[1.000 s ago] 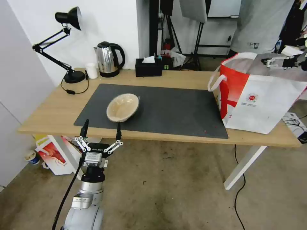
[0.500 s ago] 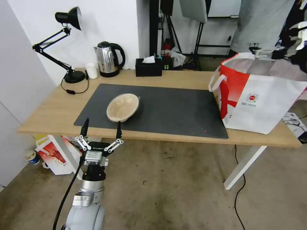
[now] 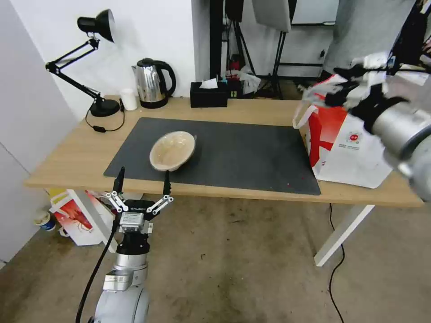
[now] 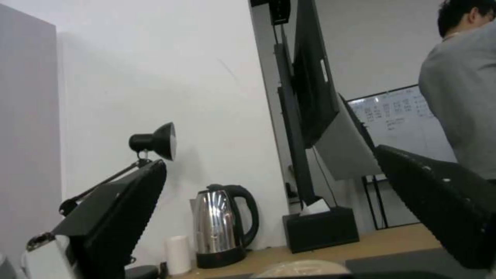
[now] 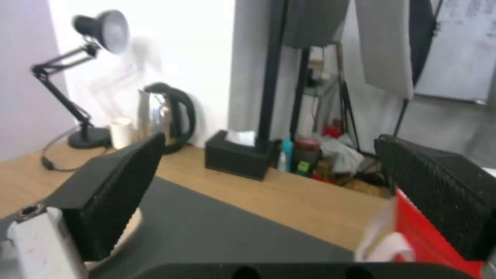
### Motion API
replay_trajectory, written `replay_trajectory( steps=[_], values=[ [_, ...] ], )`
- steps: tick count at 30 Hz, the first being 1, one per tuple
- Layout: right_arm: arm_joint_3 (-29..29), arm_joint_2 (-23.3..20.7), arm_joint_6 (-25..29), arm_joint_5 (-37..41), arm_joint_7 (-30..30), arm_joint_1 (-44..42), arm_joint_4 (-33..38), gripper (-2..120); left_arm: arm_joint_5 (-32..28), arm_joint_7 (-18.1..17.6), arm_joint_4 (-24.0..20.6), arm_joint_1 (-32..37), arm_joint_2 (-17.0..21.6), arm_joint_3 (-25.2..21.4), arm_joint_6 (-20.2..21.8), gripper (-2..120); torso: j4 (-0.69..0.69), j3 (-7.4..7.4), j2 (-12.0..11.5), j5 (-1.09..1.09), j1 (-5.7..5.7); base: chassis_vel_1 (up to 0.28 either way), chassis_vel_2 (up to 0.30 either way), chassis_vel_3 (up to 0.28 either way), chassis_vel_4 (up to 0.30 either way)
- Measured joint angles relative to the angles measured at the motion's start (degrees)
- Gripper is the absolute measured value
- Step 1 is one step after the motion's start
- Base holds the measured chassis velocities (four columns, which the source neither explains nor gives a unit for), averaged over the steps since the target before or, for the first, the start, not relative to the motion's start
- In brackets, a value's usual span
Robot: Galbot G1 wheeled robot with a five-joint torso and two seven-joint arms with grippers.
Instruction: Pick up the trash from the table and place it into the takeout bag.
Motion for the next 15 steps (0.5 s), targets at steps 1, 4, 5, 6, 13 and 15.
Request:
replay_trajectory(
  steps=[1,4,5,6,13,15],
  values=[
    [-0.58,1.11,0.98,-2.21,0.39,-0.87,1.08,100,0.01,-0.01,0.0,-0.04,-0.12,-0.06,0.0,100,0.0,0.0,0.0,0.0,0.0,0.0,0.0,0.0,0.0],
    [-1.67,3.61,2.34,-6.32,1.05,-2.46,3.17,100,0.04,-0.01,0.04,-0.28,-0.46,-0.08,0.03,100,0.0,0.0,0.0,0.0,0.0,0.0,0.0,0.0,0.0],
    [-1.85,4.73,2.69,-7.91,1.19,-3.26,3.81,100,0.08,-0.02,0.11,-0.4,-0.65,-0.02,0.05,100,0.0,0.0,0.0,-0.02,0.0,0.0,0.0,0.0,0.0],
    [-2.0,6.05,3.05,-9.6,1.2,-4.4,4.48,100,0.16,-0.02,0.24,-0.52,-0.83,0.12,0.1,100,0.0,0.0,0.0,-0.01,0.0,0.0,0.0,0.0,0.0],
    [-1.31,14.55,7.31,-22.33,-1.86,-12.97,4.26,100,0.43,-0.03,0.88,-1.37,-1.89,0.59,0.94,100,0.0,0.0,0.0,-0.01,0.0,0.0,0.0,0.0,0.0],
    [-1.3,16.36,8.57,-25.39,-2.34,-14.53,3.8,100,0.43,-0.04,0.99,-1.53,-2.08,0.58,0.99,100,0.0,0.0,0.0,0.01,0.0,0.0,0.0,0.0,0.0]
  ],
)
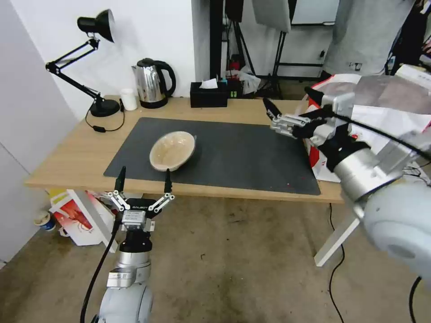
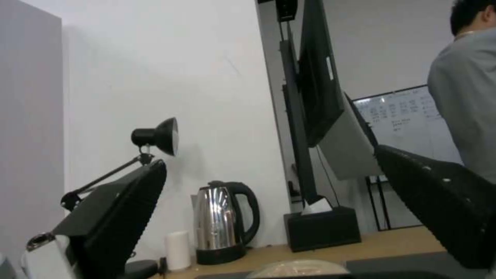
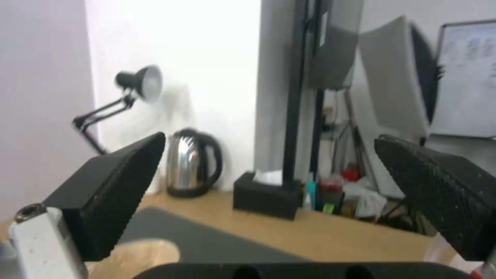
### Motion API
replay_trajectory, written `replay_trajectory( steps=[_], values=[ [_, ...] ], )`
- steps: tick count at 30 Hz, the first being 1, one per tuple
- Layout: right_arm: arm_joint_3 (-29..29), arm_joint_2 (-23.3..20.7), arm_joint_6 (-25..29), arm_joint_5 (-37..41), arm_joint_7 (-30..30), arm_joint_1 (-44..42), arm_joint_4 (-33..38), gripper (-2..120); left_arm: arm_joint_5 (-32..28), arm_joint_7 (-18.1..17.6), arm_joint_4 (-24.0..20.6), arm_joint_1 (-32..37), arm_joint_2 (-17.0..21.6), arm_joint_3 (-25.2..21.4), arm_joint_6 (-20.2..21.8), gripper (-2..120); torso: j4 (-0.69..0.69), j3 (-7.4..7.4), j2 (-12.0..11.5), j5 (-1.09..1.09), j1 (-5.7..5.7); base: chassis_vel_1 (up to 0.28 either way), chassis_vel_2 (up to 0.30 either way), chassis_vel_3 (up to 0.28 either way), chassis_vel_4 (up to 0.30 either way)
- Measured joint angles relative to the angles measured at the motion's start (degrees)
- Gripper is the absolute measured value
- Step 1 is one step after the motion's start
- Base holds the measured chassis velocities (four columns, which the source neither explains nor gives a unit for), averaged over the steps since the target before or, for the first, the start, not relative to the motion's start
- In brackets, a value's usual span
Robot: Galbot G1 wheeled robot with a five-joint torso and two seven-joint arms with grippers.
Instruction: Pick up the trash from the table and place it into the takeout bag.
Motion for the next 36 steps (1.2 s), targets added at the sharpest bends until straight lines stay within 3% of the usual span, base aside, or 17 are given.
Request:
replay_trajectory(
  steps=[7,17,28,36],
  values=[
    [0.08,9.85,11.71,-18.17,-2.89,-11.13,-2.71,100,0.0,-0.03,0.68,-0.47,-0.54,-0.17,0.09,100,0.0,0.0,0.0,-0.01,0.0,0.0,0.0,0.0,0.0],
    [0.15,19.15,19.4,-36.17,-1.35,-25.01,-2.32,100,-0.09,-0.07,1.08,-0.97,-1.03,-0.15,0.09,100,0.0,0.0,0.0,-0.01,0.0,0.0,0.0,0.0,0.0],
    [-0.4,24.17,25.91,-50.71,2.78,-37.17,-0.94,100,-0.65,-0.16,1.01,-0.97,-1.02,-0.17,-0.11,100,0.0,0.0,0.0,-0.01,-0.01,0.0,0.0,0.0,0.0],
    [-1.23,26.82,33.88,-60.26,7.51,-43.96,-1.54,100,-0.71,-0.22,1.0,-0.56,-0.82,-0.23,-0.56,100,0.0,0.0,0.0,-0.01,0.0,0.0,0.0,0.0,0.0]
  ],
)
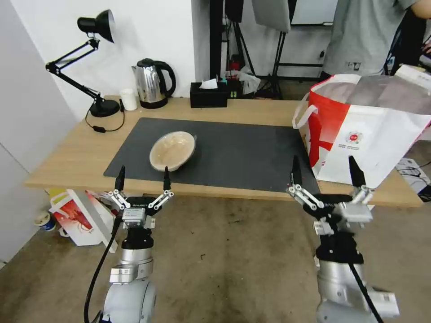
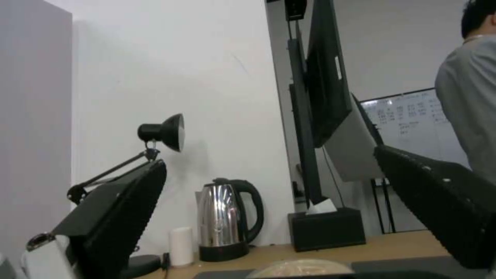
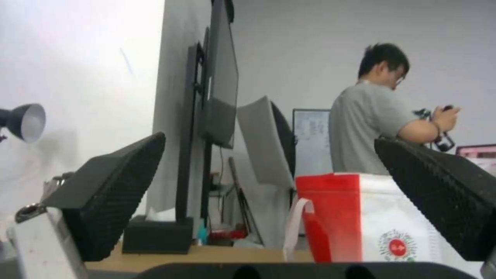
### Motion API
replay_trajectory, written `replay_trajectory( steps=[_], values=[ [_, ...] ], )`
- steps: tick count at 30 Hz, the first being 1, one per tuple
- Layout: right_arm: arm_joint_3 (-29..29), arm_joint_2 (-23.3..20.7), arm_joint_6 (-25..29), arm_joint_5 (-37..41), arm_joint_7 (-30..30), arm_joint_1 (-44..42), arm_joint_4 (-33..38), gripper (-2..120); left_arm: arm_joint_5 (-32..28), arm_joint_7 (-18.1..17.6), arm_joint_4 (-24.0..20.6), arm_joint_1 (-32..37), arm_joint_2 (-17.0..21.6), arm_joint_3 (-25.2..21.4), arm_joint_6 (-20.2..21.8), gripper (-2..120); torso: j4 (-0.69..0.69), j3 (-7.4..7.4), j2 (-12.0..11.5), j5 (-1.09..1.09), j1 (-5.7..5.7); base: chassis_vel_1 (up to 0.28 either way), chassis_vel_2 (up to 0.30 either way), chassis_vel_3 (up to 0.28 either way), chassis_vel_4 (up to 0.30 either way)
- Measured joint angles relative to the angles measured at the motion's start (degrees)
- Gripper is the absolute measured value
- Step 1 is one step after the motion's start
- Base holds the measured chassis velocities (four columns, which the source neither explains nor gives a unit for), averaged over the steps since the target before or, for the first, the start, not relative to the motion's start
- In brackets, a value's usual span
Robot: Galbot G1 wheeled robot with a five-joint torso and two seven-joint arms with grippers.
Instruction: Pick up the trash from the table and place it into the takeout bag.
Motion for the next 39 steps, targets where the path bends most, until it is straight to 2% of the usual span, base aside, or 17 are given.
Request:
replay_trajectory(
  steps=[15,39],
  values=[
    [-1.66,3.58,8.52,-7.72,2.18,-6.41,-3.59,100,-0.12,-0.01,-0.17,0.26,0.37,-0.44,-0.28,100,0.0,0.0,0.0,0.0,0.0,0.0,0.0,0.0,0.0],
    [-4.62,3.0,10.62,-11.44,1.8,-7.78,-4.93,100,-0.15,0.0,-0.32,0.36,0.26,-1.26,-0.43,100,0.0,0.0,0.0,0.01,0.0,0.0,0.0,0.0,0.0]
  ],
)
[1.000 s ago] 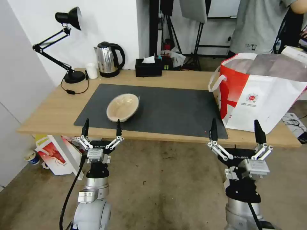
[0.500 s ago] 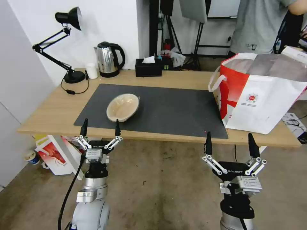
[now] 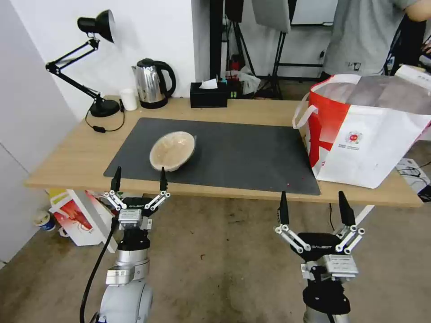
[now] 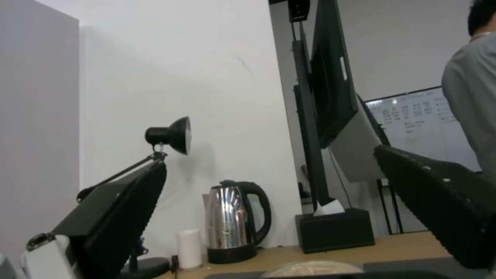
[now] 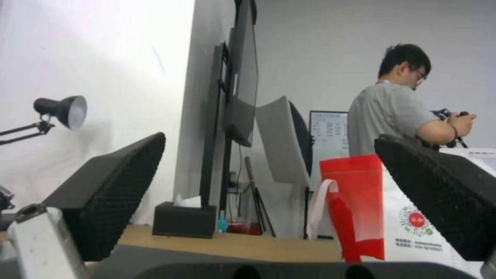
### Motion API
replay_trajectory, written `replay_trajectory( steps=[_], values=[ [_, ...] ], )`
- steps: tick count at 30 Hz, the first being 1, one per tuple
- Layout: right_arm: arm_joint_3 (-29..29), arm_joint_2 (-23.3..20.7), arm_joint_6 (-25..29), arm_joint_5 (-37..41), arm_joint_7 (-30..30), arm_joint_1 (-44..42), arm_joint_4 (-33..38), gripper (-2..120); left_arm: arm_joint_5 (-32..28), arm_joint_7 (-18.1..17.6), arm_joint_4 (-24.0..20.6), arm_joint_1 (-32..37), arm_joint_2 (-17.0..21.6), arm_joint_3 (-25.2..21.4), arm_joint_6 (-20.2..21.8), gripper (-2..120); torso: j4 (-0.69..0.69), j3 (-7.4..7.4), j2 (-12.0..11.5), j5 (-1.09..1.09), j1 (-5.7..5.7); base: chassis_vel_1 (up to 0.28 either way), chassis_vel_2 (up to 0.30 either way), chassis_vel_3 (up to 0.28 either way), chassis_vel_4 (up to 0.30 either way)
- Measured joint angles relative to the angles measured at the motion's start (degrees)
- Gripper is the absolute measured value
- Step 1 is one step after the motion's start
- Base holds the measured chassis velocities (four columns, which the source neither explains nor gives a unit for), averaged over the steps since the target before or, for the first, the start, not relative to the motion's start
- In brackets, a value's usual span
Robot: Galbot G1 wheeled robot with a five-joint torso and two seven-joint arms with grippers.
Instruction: Pick up the trash from the table and place it into the takeout bag.
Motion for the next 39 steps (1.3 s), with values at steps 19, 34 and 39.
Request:
replay_trajectory(
  steps=[19,34,39],
  values=[
    [-0.61,-0.68,-0.45,-0.1,-0.16,0.2,0.03,100,0.11,0.05,-0.09,-0.03,-0.19,-0.19,0.01,100,0.0,0.0,0.0,0.0,0.01,0.0,0.0,0.0,0.0],
    [-0.6,-0.68,-0.56,-0.1,-0.07,0.23,0.08,100,-0.41,0.14,-0.72,1.18,1.5,-0.93,-0.34,100,0.0,0.0,0.0,-0.01,0.01,0.0,0.0,0.0,0.0],
    [-0.59,-0.69,-0.58,-0.1,-0.05,0.23,0.1,100,-0.95,0.15,-1.51,1.66,2.62,-1.65,-0.35,100,0.0,0.0,0.0,0.0,0.01,0.0,0.0,0.0,0.0]
  ],
)
